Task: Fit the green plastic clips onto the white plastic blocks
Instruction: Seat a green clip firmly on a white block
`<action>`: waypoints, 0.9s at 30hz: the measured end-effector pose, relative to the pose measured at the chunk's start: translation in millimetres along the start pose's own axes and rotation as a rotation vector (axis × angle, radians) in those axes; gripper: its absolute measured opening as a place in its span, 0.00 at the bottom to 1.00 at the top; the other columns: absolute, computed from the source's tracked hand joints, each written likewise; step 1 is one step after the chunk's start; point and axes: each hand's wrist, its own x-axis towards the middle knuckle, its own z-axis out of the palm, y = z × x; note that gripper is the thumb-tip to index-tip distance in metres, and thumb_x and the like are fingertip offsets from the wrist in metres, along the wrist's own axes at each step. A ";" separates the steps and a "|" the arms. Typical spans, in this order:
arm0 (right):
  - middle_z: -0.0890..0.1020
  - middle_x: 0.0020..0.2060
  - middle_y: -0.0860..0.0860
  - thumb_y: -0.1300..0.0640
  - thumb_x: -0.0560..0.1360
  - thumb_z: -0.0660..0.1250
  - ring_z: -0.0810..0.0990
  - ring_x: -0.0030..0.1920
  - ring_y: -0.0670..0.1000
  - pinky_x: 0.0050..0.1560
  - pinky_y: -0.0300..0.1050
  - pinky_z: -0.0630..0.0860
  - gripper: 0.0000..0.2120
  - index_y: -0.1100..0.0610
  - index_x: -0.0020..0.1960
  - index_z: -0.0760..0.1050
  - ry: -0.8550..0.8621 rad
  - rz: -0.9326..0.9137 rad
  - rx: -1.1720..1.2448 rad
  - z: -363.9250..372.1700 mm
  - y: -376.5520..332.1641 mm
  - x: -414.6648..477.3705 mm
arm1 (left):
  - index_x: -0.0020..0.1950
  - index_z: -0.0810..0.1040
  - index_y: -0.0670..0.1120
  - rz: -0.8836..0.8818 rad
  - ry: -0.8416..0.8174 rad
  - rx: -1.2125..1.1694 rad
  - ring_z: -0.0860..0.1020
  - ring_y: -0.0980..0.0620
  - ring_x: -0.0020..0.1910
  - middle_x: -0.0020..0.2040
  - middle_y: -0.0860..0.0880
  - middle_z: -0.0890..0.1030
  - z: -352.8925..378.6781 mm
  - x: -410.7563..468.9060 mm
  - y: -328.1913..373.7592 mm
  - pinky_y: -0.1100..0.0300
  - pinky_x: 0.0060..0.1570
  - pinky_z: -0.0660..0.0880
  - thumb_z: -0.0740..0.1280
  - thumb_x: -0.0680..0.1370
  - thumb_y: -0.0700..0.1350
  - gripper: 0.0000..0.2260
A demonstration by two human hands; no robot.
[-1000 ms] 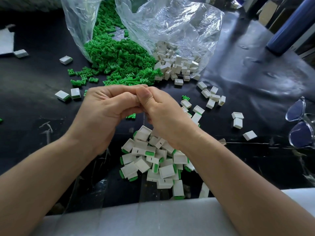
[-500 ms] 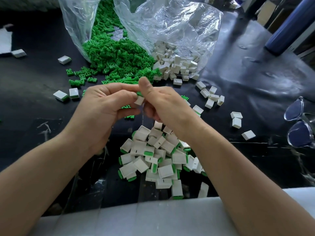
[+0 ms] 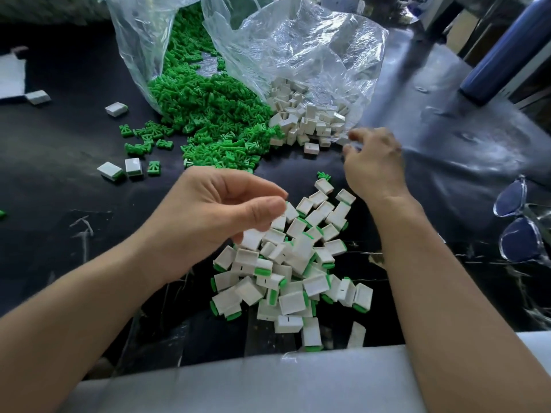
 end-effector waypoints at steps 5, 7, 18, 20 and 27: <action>0.65 0.70 0.55 0.56 0.77 0.60 0.57 0.72 0.55 0.69 0.54 0.54 0.16 0.59 0.64 0.71 -0.045 0.018 -0.211 9.6 6.8 1.2 | 0.39 0.84 0.47 -0.025 0.091 -0.068 0.79 0.55 0.30 0.35 0.48 0.84 -2.4 2.8 1.2 0.67 0.25 0.72 0.70 0.60 0.54 0.14; 0.68 0.68 0.56 0.55 0.77 0.61 0.59 0.71 0.55 0.71 0.57 0.53 0.15 0.59 0.61 0.73 -0.067 0.029 -0.229 11.9 8.4 1.1 | 0.38 0.84 0.47 -0.031 0.098 -0.061 0.79 0.55 0.30 0.35 0.48 0.84 -2.2 2.5 2.3 0.66 0.25 0.72 0.69 0.60 0.54 0.14; 0.80 0.43 0.47 0.55 0.75 0.67 0.77 0.42 0.43 0.44 0.26 0.69 0.08 0.54 0.53 0.80 -0.072 -0.226 0.422 -5.4 -29.3 -24.9 | 0.45 0.80 0.48 -0.171 0.355 -0.123 0.80 0.59 0.30 0.35 0.51 0.83 -8.0 9.6 -2.6 0.69 0.25 0.72 0.66 0.75 0.39 0.05; 0.81 0.44 0.48 0.56 0.75 0.67 0.78 0.43 0.43 0.49 0.32 0.74 0.08 0.55 0.53 0.80 -0.159 -0.318 0.511 -3.9 -43.4 -39.7 | 0.46 0.79 0.49 -0.185 0.377 -0.128 0.80 0.59 0.31 0.39 0.50 0.82 -7.8 11.7 -3.3 0.68 0.26 0.74 0.66 0.75 0.39 0.05; 0.79 0.39 0.48 0.66 0.70 0.69 0.79 0.43 0.48 0.48 0.47 0.77 0.06 0.62 0.47 0.77 -0.354 -0.543 0.609 -0.1 -59.6 -63.3 | 0.46 0.80 0.43 -0.197 0.329 -0.131 0.80 0.58 0.29 0.32 0.50 0.83 -7.1 12.0 -5.2 0.67 0.29 0.77 0.69 0.69 0.40 0.06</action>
